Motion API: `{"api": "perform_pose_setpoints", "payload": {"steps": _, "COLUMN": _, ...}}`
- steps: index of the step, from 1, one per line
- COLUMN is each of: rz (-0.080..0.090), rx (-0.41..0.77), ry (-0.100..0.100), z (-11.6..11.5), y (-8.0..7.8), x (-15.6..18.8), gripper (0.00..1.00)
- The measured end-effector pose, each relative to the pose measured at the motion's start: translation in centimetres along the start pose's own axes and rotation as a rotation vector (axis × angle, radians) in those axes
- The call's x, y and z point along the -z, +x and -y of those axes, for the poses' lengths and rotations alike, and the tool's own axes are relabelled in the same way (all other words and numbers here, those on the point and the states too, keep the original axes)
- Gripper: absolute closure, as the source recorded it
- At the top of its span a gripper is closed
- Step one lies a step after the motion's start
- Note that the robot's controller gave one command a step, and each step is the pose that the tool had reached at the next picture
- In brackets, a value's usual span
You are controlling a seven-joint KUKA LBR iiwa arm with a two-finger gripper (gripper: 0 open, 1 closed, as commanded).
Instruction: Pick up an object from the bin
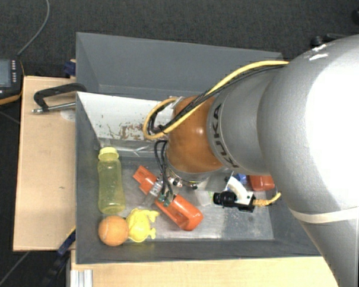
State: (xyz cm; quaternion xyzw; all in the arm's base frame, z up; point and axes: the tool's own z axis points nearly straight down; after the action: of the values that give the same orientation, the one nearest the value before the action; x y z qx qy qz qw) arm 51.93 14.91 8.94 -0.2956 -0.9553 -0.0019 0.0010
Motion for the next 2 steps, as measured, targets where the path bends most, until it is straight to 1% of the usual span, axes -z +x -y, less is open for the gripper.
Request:
{"api": "perform_pose_setpoints", "payload": {"steps": 1, "rz": 0.005, "rx": 0.001, "ry": -0.005, "z": -0.16, "y": -0.12, "x": 1.37, "gripper": 1.0}}
{"api": "perform_pose_setpoints", "payload": {"steps": 2, "rz": 0.006, "rx": 0.001, "ry": -0.007, "z": -0.21, "y": -0.14, "x": 2.35, "gripper": 1.0}}
